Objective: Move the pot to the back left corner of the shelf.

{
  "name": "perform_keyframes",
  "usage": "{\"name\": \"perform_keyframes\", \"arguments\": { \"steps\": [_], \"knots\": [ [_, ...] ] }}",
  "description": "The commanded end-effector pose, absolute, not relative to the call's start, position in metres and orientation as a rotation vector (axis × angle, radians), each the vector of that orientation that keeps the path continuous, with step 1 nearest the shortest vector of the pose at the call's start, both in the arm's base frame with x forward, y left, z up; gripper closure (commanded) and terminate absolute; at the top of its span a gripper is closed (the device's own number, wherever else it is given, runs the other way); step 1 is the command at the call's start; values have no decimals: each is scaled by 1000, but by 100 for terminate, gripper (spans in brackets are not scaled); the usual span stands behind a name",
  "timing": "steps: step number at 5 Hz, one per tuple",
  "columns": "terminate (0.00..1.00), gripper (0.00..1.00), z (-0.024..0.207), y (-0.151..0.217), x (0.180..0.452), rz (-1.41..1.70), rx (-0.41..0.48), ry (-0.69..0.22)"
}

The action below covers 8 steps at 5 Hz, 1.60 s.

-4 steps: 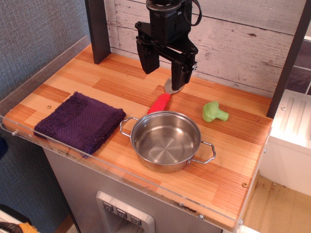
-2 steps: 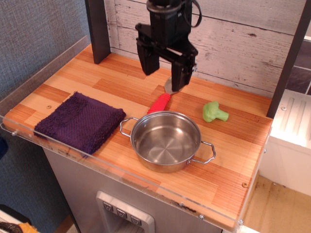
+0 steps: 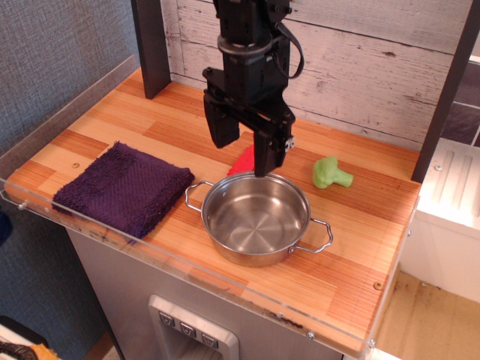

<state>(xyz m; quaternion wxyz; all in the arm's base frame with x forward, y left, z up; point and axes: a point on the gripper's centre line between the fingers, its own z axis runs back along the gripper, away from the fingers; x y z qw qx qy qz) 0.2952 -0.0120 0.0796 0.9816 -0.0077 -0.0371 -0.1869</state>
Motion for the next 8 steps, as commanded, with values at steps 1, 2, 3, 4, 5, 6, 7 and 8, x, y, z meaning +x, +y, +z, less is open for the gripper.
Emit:
{"name": "perform_keyframes", "arguments": {
  "steps": [1, 2, 3, 4, 5, 6, 7, 8],
  "knots": [
    [0, 0, 78, -20, 251, -542, 5, -101],
    [0, 0, 66, -30, 253, -599, -4, -86],
    [0, 0, 61, -46, 259, -623, -23, -96],
    [0, 0, 56, -64, 262, -646, -22, -95],
    [0, 0, 49, -78, 260, -679, 0, -94],
    [0, 0, 40, -82, 251, -708, 36, -68],
    [0, 0, 32, -70, 247, -681, 84, -60],
    [0, 0, 23, -54, 250, -609, 109, -59]
  ]
}}
